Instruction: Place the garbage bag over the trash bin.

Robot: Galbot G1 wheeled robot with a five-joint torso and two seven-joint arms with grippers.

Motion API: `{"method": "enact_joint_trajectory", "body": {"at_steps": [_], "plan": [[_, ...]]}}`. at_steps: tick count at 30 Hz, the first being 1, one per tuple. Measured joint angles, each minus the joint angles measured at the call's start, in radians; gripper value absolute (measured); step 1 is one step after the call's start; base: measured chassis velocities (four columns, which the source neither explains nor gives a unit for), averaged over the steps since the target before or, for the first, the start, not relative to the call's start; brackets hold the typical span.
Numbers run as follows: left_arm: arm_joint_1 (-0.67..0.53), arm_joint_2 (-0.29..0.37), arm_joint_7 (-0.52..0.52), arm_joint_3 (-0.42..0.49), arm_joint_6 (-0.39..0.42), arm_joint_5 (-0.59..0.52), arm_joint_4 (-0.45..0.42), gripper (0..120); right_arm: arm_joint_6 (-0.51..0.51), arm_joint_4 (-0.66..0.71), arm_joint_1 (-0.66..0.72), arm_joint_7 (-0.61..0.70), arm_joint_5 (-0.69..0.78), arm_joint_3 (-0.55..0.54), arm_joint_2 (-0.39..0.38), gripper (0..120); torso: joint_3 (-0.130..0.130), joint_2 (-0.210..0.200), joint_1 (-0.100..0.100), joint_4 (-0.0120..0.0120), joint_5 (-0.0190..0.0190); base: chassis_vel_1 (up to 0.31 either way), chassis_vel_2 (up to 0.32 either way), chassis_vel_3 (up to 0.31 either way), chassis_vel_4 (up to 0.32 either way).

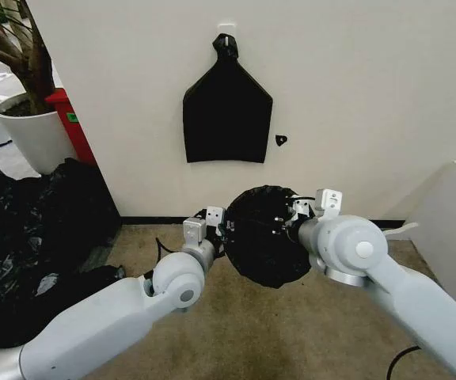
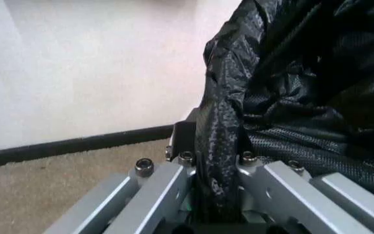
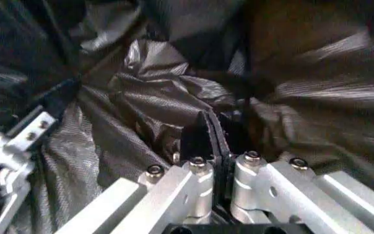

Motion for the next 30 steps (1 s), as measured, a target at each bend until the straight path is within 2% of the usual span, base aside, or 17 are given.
{"method": "enact_joint_trajectory", "body": {"at_steps": [16,18,26,30], "plan": [[-0.027,-0.031,0.013,-0.005,-0.011,0.006,0.017,1,0.012,-0.03,-0.006,-0.027,-0.128,-0.092,0.08,0,0.0,0.0,0.0,0.0,0.0001,0.0,0.0,0.0,0.0],[-0.028,-0.035,0.014,-0.005,-0.013,0.011,0.026,1,0.012,-0.02,-0.006,-0.027,-0.128,-0.09,0.076,0,0.0,0.0,0.0,0.0001,0.0001,0.0,0.0,0.0,0.0],[-0.027,-0.04,0.022,-0.022,-0.019,0.019,0.049,1,0.004,0.058,-0.026,-0.062,-0.118,-0.01,-0.035,0,0.0,0.0,0.0,-0.0002,0.0001,0.0,0.0,0.0,0.0],[-0.026,-0.039,0.025,-0.024,-0.019,0.019,0.05,1,-0.002,0.055,-0.036,-0.096,-0.14,0.009,-0.054,0,0.0,0.0,0.0,-0.0003,0.0001,0.0,0.0,0.0,0.0]]}}
